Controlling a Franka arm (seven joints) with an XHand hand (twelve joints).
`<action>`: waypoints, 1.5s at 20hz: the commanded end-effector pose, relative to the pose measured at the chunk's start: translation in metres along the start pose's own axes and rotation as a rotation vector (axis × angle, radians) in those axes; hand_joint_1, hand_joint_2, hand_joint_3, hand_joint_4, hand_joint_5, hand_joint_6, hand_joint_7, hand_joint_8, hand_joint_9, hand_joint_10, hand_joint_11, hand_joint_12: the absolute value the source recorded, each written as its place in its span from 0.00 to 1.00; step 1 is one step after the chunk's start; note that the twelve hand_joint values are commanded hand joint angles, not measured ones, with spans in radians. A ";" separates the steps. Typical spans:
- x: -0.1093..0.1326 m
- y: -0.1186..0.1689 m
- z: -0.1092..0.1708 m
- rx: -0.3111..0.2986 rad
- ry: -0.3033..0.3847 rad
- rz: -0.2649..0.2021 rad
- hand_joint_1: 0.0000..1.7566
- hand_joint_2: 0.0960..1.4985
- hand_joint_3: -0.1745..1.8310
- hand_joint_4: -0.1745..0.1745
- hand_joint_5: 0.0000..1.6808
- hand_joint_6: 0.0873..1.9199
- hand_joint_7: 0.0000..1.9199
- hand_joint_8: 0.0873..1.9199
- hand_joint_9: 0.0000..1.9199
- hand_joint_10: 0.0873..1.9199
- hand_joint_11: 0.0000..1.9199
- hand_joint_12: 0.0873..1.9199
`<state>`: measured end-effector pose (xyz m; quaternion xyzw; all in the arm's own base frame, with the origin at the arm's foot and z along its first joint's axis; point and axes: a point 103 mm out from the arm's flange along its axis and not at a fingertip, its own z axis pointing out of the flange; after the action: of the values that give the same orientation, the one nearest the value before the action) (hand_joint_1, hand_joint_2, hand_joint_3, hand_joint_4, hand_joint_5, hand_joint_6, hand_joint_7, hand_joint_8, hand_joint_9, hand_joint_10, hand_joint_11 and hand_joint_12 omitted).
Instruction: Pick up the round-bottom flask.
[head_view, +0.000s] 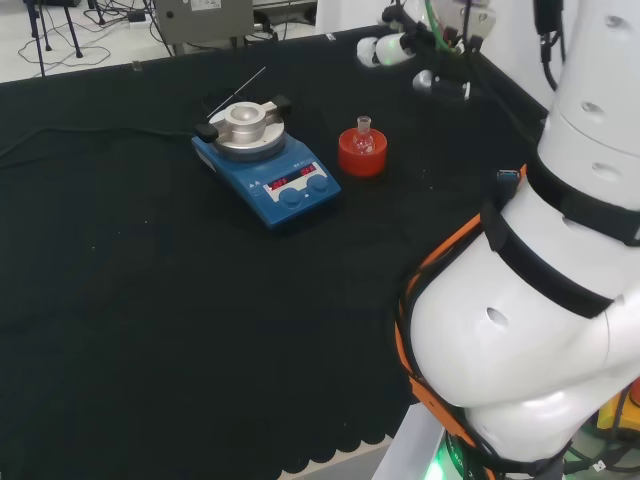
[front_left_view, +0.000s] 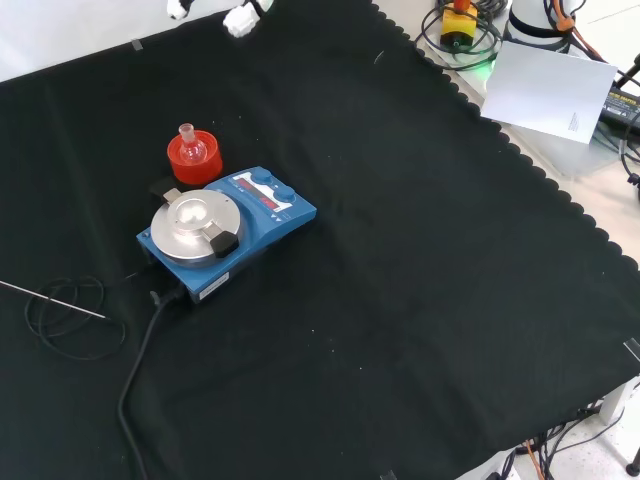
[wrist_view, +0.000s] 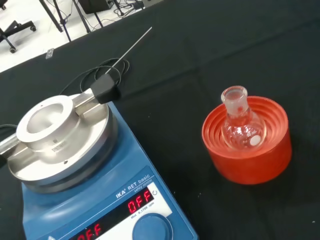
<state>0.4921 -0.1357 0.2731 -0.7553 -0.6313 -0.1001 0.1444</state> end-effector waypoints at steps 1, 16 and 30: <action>-0.031 0.043 0.074 0.028 0.098 0.044 0.37 0.53 0.30 0.38 0.25 0.00 0.11 0.30 0.19 0.35 0.00 0.70; -0.056 0.068 0.110 0.004 0.121 0.057 0.44 0.46 0.32 0.36 0.29 0.00 0.11 0.30 0.20 0.35 0.01 0.70; -0.067 0.082 0.142 0.004 0.148 0.061 0.49 0.38 0.38 0.35 0.33 0.00 0.12 0.30 0.21 0.34 0.03 0.70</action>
<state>0.5532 -0.1618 0.1166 -0.7642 -0.5961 -0.1462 0.1981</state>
